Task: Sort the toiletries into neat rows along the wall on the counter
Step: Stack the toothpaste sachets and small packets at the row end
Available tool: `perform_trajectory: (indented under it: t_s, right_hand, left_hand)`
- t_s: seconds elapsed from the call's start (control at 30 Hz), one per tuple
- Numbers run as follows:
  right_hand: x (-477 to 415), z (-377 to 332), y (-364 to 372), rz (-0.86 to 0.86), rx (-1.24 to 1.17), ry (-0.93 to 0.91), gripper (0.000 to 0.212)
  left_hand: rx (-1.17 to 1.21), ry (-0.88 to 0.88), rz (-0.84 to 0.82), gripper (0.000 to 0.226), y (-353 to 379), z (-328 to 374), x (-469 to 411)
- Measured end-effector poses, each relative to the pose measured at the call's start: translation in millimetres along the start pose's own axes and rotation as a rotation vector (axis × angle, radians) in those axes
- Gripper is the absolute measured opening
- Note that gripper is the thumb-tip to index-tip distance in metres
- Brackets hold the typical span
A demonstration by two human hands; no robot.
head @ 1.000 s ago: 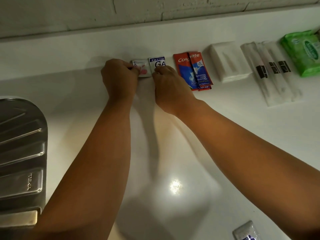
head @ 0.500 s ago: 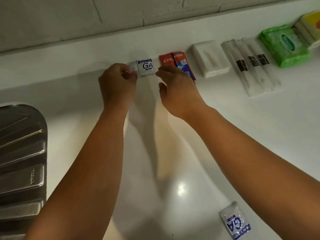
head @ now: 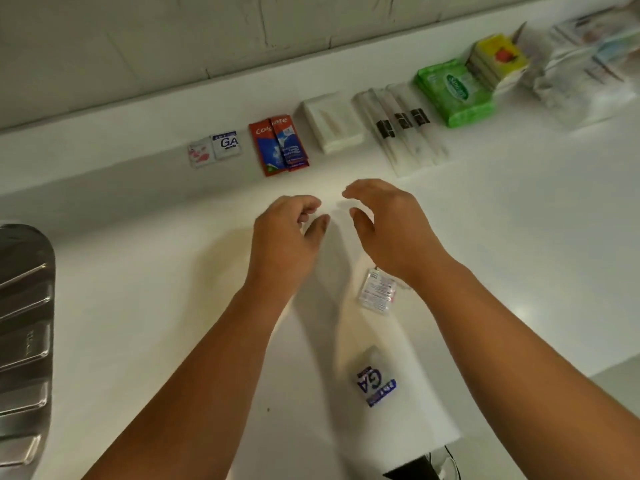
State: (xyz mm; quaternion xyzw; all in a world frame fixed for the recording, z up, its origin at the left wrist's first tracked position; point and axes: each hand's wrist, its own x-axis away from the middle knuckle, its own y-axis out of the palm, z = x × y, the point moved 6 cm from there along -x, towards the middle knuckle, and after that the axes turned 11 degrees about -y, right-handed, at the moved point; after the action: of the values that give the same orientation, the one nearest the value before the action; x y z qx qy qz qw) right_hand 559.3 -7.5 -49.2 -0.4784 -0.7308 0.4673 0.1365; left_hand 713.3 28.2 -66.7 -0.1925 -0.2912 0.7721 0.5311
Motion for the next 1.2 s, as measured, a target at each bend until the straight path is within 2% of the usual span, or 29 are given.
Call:
perform_trajectory:
  t_s: [0.3,0.47,0.63,0.8,0.97,1.2]
  right_hand:
    - [104.9,72.0,-36.7,-0.118,0.038,0.168,0.035]
    - [136.5,95.5,-40.8,-0.184,0.052,0.172,0.042]
    - [144.6,100.4,-40.7,-0.186,0.057,0.036,0.032]
    - [142.2,105.9,-37.8,-0.205,0.036,0.023,0.037]
    - [138.8,106.9,-37.2,-0.252,0.001,-0.023,0.033]
    - [137.1,116.9,-53.5,-0.175,-0.082,-0.012,0.017]
  left_hand:
    - [-0.114,0.105,-0.300,0.026,87.5,43.5,65.8]
    - [-0.239,0.136,-0.407,0.030,124.5,56.8,88.7]
    - [-0.393,0.128,-0.408,0.042,144.5,68.0,96.6]
    - [-0.504,0.091,-0.406,0.025,152.4,73.8,97.1]
    - [-0.485,0.057,-0.410,0.024,153.1,78.5,96.4]
    - [-0.324,-0.005,-0.361,0.007,146.3,84.7,88.6]
